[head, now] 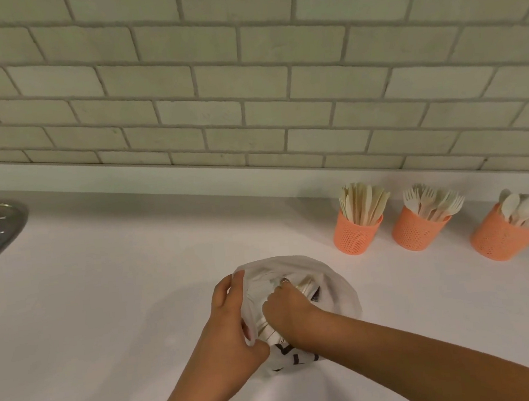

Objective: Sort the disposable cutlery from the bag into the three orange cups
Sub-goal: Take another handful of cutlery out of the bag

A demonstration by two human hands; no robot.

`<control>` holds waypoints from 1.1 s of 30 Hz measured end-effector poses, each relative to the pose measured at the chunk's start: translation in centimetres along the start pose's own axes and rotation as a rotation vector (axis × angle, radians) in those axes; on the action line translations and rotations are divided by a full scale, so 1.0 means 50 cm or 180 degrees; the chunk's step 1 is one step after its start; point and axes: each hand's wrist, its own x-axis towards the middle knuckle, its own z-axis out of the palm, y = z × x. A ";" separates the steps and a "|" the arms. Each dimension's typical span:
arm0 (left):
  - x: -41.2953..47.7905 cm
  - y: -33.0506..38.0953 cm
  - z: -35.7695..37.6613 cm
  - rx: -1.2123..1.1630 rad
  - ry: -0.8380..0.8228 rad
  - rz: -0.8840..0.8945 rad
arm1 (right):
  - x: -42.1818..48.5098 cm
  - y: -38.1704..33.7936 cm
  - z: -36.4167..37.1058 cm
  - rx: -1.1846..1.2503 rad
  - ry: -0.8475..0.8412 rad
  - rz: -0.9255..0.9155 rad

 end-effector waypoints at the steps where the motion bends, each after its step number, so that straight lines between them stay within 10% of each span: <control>1: 0.001 0.002 -0.001 0.0019 0.0007 -0.0014 | -0.008 -0.001 -0.011 -0.0072 0.0003 0.0010; 17: 0.007 -0.008 -0.008 0.0466 0.0017 -0.0145 | -0.180 0.079 -0.060 -0.0213 -0.0013 0.0502; 33: 0.030 -0.025 -0.040 0.1112 0.0561 0.0347 | -0.395 0.129 0.140 0.5409 0.1676 0.1777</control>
